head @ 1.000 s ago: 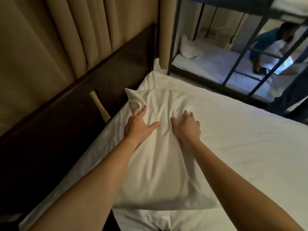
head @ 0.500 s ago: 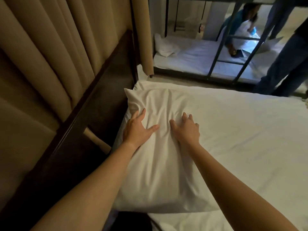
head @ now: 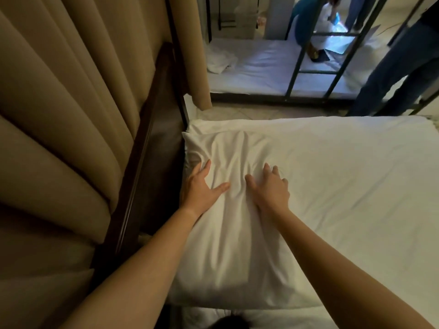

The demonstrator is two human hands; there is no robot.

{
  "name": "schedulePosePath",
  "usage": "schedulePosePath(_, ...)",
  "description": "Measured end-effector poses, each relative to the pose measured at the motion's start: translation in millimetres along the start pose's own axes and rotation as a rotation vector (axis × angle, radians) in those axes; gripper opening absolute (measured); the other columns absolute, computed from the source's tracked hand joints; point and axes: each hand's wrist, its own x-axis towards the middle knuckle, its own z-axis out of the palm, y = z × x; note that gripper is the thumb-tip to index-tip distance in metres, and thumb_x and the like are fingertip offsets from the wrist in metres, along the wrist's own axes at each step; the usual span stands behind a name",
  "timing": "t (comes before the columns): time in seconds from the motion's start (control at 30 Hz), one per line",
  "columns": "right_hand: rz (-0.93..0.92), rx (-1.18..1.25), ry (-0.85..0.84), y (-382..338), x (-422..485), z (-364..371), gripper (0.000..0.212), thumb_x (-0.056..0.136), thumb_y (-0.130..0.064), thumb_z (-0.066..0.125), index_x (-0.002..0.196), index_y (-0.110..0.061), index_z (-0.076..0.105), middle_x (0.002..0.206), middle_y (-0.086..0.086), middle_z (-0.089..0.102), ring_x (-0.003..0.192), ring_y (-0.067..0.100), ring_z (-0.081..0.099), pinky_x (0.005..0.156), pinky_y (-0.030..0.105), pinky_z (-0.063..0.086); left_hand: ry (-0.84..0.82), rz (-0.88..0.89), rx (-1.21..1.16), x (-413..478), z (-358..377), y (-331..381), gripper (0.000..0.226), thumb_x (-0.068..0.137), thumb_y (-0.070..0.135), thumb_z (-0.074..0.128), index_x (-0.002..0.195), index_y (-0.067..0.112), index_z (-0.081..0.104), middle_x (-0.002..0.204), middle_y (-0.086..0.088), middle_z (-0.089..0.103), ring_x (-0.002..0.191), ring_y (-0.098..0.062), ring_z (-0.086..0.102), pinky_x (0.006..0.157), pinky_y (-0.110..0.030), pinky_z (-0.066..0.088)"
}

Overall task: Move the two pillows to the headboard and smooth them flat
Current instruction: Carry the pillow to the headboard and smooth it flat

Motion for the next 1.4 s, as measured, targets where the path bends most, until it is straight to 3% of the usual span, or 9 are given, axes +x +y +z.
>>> schedulePosePath(0.27, -0.048, 0.013, 0.014, 7, 49, -7, 0.081, 0.099, -0.064, 0.053, 0.166, -0.024, 0.029, 0.175, 0.006, 0.023, 0.146, 0.047, 0.035, 0.111, 0.061, 0.038, 0.041, -0.023, -0.020, 32, 18, 16, 0.103, 0.079, 0.069, 0.081, 0.165, 0.028, 0.038, 0.173, 0.000, 0.030, 0.157, -0.022, 0.032, 0.122, -0.033, 0.031)
schedulePosePath(0.43, -0.126, 0.010, -0.065, 19, 89, -19, 0.080, 0.102, -0.062, 0.052, 0.167, -0.023, 0.028, 0.175, 0.005, 0.022, 0.145, 0.047, 0.036, 0.113, 0.060, 0.039, 0.109, -0.114, -0.021, 41, 37, 38, 0.103, 0.080, 0.064, 0.083, 0.165, 0.027, 0.038, 0.173, 0.001, 0.029, 0.158, -0.021, 0.030, 0.123, -0.032, 0.029)
schedulePosePath(0.6, -0.224, 0.003, -0.151, 41, 129, -48, 0.080, 0.102, -0.063, 0.052, 0.167, -0.023, 0.029, 0.175, 0.006, 0.023, 0.144, 0.048, 0.037, 0.113, 0.059, 0.040, 0.161, -0.232, -0.012, 44, 65, 78, 0.102, 0.080, 0.069, 0.080, 0.165, 0.033, 0.037, 0.173, 0.005, 0.027, 0.158, -0.021, 0.030, 0.125, -0.041, 0.033)
schedulePosePath(0.9, -0.335, -0.030, -0.223, 75, 196, -92, 0.083, 0.099, -0.067, 0.050, 0.168, -0.026, 0.028, 0.174, 0.004, 0.024, 0.144, 0.045, 0.038, 0.113, 0.060, 0.041, 0.253, -0.310, -0.006, 69, 109, 134, 0.107, 0.071, 0.082, 0.071, 0.163, 0.039, 0.037, 0.171, 0.011, 0.032, 0.152, -0.022, 0.039, 0.114, -0.040, 0.040)
schedulePosePath(1.2, -0.309, 0.009, -0.212, 68, 224, -63, 0.082, 0.100, -0.067, 0.051, 0.167, -0.026, 0.028, 0.174, 0.004, 0.024, 0.143, 0.046, 0.038, 0.110, 0.058, 0.042, 0.243, -0.270, 0.022, 105, 110, 115, 0.101, 0.077, 0.069, 0.081, 0.163, 0.034, 0.041, 0.172, 0.006, 0.031, 0.155, -0.023, 0.036, 0.121, -0.037, 0.036)
schedulePosePath(1.4, -0.254, 0.062, -0.175, 48, 223, -19, 0.081, 0.101, -0.065, 0.051, 0.168, -0.025, 0.028, 0.175, 0.004, 0.023, 0.144, 0.046, 0.037, 0.111, 0.058, 0.040, 0.183, -0.243, 0.025, 132, 94, 68, 0.099, 0.078, 0.069, 0.081, 0.163, 0.038, 0.040, 0.172, 0.012, 0.029, 0.155, -0.017, 0.033, 0.117, -0.033, 0.034)
